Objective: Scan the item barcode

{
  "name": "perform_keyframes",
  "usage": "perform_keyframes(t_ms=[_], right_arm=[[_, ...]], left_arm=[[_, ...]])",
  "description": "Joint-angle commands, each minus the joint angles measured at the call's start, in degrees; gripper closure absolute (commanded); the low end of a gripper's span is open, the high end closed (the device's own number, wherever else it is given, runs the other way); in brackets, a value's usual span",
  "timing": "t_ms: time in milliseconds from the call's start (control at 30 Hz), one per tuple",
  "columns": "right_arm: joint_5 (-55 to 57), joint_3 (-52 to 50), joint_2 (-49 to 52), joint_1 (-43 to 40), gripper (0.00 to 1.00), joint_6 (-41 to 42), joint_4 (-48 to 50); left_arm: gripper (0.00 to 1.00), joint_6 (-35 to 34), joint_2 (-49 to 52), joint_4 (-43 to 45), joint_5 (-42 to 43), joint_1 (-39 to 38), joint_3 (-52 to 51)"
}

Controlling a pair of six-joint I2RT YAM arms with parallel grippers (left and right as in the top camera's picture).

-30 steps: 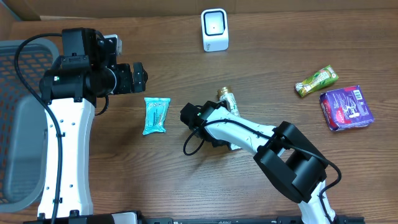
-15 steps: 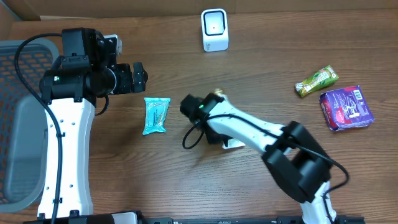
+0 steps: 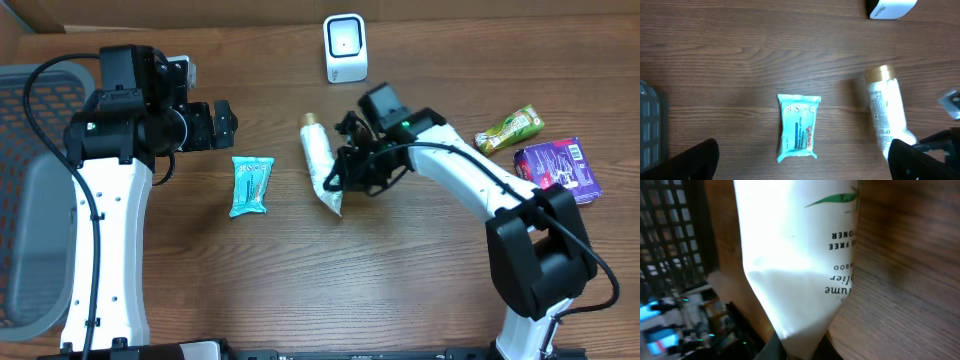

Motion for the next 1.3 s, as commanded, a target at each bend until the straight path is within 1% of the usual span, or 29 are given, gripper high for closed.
perform_keyframes(t_ms=[0, 133, 233, 300, 400, 433, 467, 600, 733, 933, 1067, 1133, 1167, 1200, 1233, 1267], right_arm=[[-8.26, -6.08, -1.86, -1.29, 0.96, 5.73, 3.80], [-8.22, -13.20, -1.86, -3.67, 0.96, 10.40, 10.69], [-6.58, -14.47, -1.86, -4.33, 0.96, 10.38, 11.06], [-4.37, -14.47, -1.86, -4.44, 0.90, 10.36, 10.38], [-1.46, -14.47, -1.86, -4.46, 0.73, 10.36, 10.16], [-0.48, -14.45, -1.86, -4.46, 0.68, 10.34, 9.94], [0.68, -14.36, -1.86, -4.52, 0.67, 10.12, 9.51], [9.38, -12.96, -1.90, -5.38, 0.64, 8.96, 4.20], [17.11, -9.86, -2.23, -6.01, 0.57, 6.08, -2.58], [28.98, -2.05, -2.56, -5.99, 0.56, 3.32, -13.38], [28.79, 3.50, -2.58, -5.99, 0.56, 0.04, -17.31], [24.81, 5.90, -2.58, -5.81, 0.59, -3.76, -17.53], [22.05, 6.78, -2.58, -5.68, 0.66, -5.79, -17.18], [16.41, 7.45, -2.58, -5.33, 0.92, -7.82, -14.69], [14.08, 7.43, -2.56, -5.09, 0.96, -7.98, -13.35], [13.09, 7.34, -2.36, -4.72, 0.96, -7.93, -12.31]], left_arm=[[0.00, 1.44, 0.20, -0.04, 0.46, -0.37, 1.07], [0.00, 1.44, 0.20, -0.02, 0.46, -0.37, 1.07], [0.00, 1.44, 0.20, -0.04, 0.46, -0.37, 1.07], [0.00, 1.44, 0.20, -0.02, 0.46, -0.37, 1.07], [0.01, 1.44, 0.20, -0.04, 0.46, -0.37, 1.07], [0.00, 1.44, 0.20, -0.04, 0.46, -0.37, 1.07], [0.00, 1.44, 0.20, -0.04, 0.46, -0.37, 1.07], [0.00, 1.44, 0.20, -0.04, 0.46, -0.37, 1.07], [0.00, 1.44, 0.20, -0.04, 0.46, -0.37, 1.07], [0.00, 1.44, 0.20, -0.04, 0.46, -0.37, 1.07], [0.01, 1.44, 0.20, -0.02, 0.46, -0.37, 1.07], [0.00, 1.44, 0.20, -0.04, 0.46, -0.37, 1.07], [0.00, 1.44, 0.20, -0.04, 0.46, -0.37, 1.07], [0.00, 1.44, 0.20, -0.02, 0.48, -0.37, 1.07], [0.00, 1.44, 0.20, -0.04, 0.46, -0.37, 1.07], [0.00, 1.44, 0.20, -0.04, 0.46, -0.37, 1.07]])
